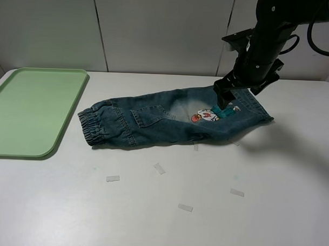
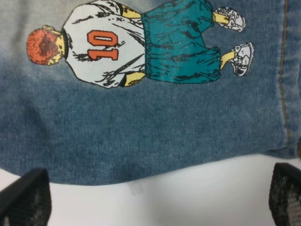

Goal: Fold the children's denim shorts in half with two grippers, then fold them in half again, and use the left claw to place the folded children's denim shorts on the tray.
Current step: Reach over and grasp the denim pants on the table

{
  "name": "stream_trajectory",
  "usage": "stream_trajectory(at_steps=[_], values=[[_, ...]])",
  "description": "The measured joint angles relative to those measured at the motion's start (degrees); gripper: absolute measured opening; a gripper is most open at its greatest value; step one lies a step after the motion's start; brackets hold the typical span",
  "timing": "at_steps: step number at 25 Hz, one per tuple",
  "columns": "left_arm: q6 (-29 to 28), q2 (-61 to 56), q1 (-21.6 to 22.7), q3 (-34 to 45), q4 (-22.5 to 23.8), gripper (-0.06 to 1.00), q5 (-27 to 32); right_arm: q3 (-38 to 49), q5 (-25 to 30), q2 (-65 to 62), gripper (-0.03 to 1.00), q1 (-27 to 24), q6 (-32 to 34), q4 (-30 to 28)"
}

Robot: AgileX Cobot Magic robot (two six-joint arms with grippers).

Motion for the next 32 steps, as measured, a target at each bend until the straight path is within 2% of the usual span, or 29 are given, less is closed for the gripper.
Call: stream_trajectory(at_steps=[3,15,18,22,23,26,32], values=[[1.59,0.0,0.0,0.07,-1.82,0.92,0.0,0.0,0.0,0.0,0.7,0.0,0.0,-0.04],[1.96,0.0,0.92,0.07,-2.28,0.92,0.0,0.0,-0.58,0.0,0.7,0.0,0.0,-2.31],[2.01,0.0,4.7,0.07,-2.28,0.92,0.0,-0.88,-1.48,0.82,0.7,-0.98,0.0,-2.67],[2.01,0.0,12.12,0.07,-2.28,0.92,0.0,-3.55,-1.53,4.0,0.7,-3.78,0.0,-2.67],[2.01,0.0,15.87,0.07,-2.28,0.92,0.0,-4.85,-1.53,5.0,0.7,-4.52,-0.05,-2.67],[2.01,0.0,20.04,0.07,-2.28,0.91,0.0,-8.43,-1.58,7.85,0.7,-6.24,-0.48,-2.67],[2.06,0.0,22.65,0.07,-2.28,0.91,0.0,-14.84,-2.23,14.45,0.7,-8.47,-2.74,-2.45]])
